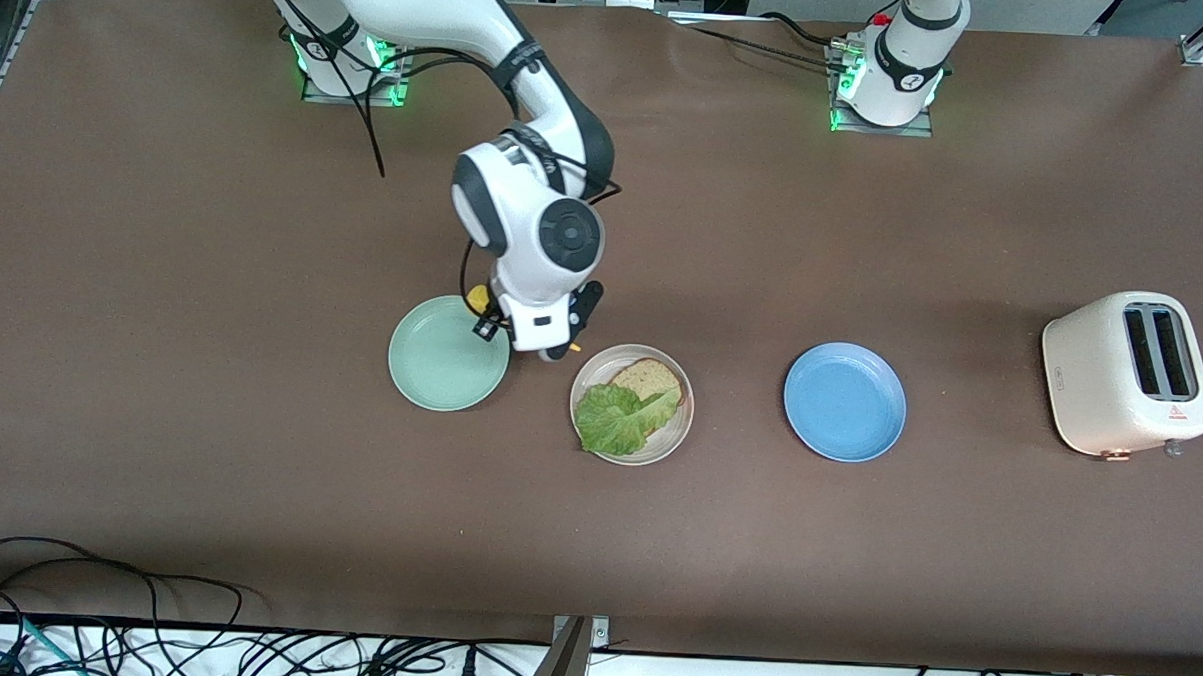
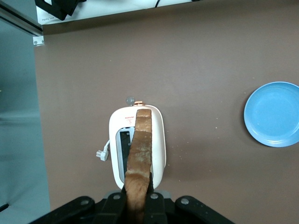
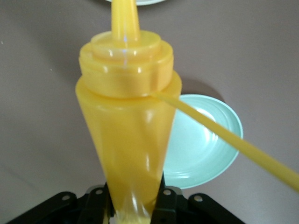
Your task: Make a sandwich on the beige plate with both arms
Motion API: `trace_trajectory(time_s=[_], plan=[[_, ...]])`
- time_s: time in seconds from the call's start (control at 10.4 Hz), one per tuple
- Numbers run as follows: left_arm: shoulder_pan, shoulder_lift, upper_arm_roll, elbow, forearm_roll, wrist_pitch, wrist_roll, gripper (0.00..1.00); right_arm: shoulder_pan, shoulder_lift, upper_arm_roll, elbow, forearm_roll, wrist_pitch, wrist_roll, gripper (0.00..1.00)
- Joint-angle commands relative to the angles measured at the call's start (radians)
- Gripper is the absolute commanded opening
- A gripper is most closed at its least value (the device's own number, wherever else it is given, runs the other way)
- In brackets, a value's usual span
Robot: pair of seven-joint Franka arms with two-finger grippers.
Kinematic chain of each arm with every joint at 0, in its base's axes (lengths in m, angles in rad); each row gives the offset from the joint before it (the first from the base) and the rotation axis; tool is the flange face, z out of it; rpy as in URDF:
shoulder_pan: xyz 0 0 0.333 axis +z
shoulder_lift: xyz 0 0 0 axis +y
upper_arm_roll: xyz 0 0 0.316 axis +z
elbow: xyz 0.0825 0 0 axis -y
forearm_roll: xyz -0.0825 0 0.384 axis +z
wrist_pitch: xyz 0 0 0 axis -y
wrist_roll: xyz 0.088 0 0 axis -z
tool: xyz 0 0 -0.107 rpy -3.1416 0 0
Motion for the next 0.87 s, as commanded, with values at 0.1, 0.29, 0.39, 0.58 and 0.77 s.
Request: trace_trajectory(time_s=[0.1,0.29,0.39,0.58,0.77], plan=[[0.015,0.038,0.006,-0.015,-0.035,0.002,0.022,0.0,0.043,0.104,-0.019,0.087,-0.104,-0.002,0.01,0.0],[0.014,0.048,0.006,-0.028,-0.06,0.002,0.022,0.0,0.04,0.131,-0.019,0.088,-0.16,0.041,-0.002,0.0],[0.005,0.048,0.005,-0.035,-0.058,0.002,0.02,0.0,0.037,0.145,-0.019,0.088,-0.184,0.065,-0.004,0.0],[0.002,0.049,0.003,-0.037,-0.058,-0.002,0.014,0.0,0.034,0.167,-0.019,0.088,-0.218,0.087,-0.006,0.0],[-0.014,0.054,0.002,-0.037,-0.058,-0.004,0.003,0.0,0.031,0.171,-0.019,0.086,-0.241,0.102,-0.027,0.0]])
